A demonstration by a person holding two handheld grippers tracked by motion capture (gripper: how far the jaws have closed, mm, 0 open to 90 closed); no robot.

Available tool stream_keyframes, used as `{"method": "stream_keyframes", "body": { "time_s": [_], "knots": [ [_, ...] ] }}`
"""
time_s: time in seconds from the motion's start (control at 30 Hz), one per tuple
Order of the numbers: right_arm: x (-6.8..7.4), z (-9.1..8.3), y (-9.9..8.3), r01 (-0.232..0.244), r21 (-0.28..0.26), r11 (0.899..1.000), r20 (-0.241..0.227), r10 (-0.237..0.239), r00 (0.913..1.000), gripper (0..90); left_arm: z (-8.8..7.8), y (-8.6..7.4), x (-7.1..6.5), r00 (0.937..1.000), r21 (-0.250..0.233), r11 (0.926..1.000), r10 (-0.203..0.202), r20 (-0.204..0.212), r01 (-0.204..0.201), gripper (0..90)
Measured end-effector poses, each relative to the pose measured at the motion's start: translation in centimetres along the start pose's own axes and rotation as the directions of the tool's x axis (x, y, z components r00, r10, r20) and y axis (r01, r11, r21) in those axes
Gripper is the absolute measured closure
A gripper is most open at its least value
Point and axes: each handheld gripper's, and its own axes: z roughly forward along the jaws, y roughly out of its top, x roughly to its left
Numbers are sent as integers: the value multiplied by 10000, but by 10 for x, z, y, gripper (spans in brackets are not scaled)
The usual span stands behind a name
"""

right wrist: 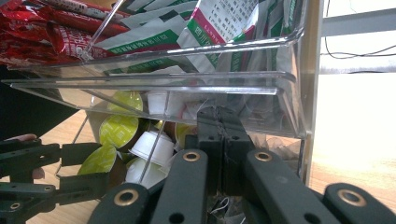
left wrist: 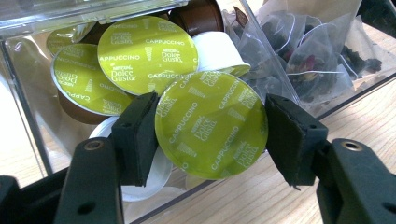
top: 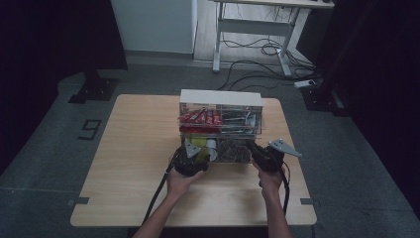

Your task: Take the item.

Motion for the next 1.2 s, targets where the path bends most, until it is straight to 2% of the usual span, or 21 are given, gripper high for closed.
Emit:
{"method": "stream_keyframes", "body": {
  "time_s": [0.2, 0.53, 1.2],
  "knots": [
    [-1, 0, 0, 0, -2, 10000, -2, 0, 10000, 886, -2, 1, 1, 10000, 34, 10000, -55, 28, 55, 381],
    [0, 0, 0, 6, -7, 10000, 37, -6, 10000, 886, -20, 2, 1, 9999, -501, 9987, -36, 116, 42, 382],
    [-1, 0, -1, 1, -13, 10000, 31, -1, 10000, 886, -43, -1, 9, 9996, -904, 9957, -202, 220, 222, 382]
  ]
}}
